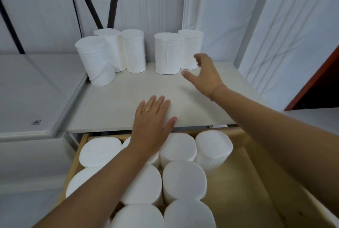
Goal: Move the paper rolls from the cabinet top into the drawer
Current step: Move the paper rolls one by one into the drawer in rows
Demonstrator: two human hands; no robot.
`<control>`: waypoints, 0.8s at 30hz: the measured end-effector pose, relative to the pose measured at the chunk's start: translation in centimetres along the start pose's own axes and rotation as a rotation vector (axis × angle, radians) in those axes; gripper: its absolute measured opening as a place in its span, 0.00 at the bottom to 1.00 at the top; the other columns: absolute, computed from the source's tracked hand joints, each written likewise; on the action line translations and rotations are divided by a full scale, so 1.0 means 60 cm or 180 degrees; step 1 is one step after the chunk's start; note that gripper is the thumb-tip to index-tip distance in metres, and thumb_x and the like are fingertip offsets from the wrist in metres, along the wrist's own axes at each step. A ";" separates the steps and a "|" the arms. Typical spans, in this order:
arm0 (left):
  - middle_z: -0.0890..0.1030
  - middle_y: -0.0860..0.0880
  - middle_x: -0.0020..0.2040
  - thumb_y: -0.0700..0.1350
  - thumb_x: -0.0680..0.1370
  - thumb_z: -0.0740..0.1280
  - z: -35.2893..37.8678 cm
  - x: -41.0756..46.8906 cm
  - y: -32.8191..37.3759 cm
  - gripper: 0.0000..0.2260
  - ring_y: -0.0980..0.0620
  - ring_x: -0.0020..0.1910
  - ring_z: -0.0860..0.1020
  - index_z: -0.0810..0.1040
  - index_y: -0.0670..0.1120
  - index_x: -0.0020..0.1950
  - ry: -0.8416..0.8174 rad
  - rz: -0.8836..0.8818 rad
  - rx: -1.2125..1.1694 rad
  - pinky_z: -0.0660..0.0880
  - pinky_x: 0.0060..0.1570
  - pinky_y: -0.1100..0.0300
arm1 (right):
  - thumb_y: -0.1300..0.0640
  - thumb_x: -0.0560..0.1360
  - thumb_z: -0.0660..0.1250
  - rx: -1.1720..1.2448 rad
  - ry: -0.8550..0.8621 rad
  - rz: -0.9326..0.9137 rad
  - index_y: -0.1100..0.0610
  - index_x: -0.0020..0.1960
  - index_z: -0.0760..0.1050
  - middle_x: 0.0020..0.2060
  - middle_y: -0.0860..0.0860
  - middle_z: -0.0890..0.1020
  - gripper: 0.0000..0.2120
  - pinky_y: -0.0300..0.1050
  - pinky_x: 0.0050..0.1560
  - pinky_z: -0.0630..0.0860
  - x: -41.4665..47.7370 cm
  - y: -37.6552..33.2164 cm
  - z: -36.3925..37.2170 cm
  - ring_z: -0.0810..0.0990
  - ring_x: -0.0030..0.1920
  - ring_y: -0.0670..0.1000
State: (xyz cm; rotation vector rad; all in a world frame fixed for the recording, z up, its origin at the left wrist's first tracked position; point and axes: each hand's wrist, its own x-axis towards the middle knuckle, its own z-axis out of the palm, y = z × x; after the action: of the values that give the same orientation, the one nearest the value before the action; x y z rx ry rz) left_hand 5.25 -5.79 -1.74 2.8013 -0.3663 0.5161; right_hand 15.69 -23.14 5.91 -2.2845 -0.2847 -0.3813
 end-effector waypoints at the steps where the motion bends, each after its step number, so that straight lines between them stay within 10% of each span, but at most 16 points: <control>1: 0.63 0.48 0.75 0.58 0.80 0.50 0.003 0.000 -0.012 0.25 0.48 0.75 0.57 0.63 0.48 0.74 -0.0061 -0.0089 0.0073 0.47 0.72 0.51 | 0.49 0.73 0.70 -0.0138 -0.0023 -0.0121 0.59 0.72 0.60 0.69 0.56 0.67 0.34 0.46 0.70 0.62 0.034 -0.006 0.008 0.66 0.69 0.53; 15: 0.72 0.45 0.69 0.57 0.81 0.48 0.025 -0.008 -0.040 0.25 0.46 0.69 0.69 0.71 0.44 0.69 -0.0144 -0.0070 0.0229 0.63 0.69 0.48 | 0.32 0.69 0.63 -0.1829 -0.0668 -0.0515 0.56 0.76 0.52 0.74 0.56 0.63 0.46 0.59 0.75 0.39 0.302 -0.017 0.070 0.57 0.76 0.56; 24: 0.73 0.44 0.69 0.56 0.81 0.46 0.021 -0.009 -0.041 0.27 0.44 0.69 0.69 0.71 0.43 0.69 -0.0201 -0.0024 0.0282 0.64 0.69 0.46 | 0.41 0.61 0.77 -0.0855 -0.0603 -0.0650 0.58 0.65 0.67 0.60 0.56 0.70 0.40 0.45 0.57 0.69 0.169 -0.035 0.015 0.72 0.58 0.54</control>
State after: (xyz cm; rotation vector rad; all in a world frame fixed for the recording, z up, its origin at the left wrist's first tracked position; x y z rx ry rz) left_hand 5.87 -3.77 -3.59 2.9088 -0.3541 0.4539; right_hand 24.60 -20.19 10.38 -2.5689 -0.5977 -0.3217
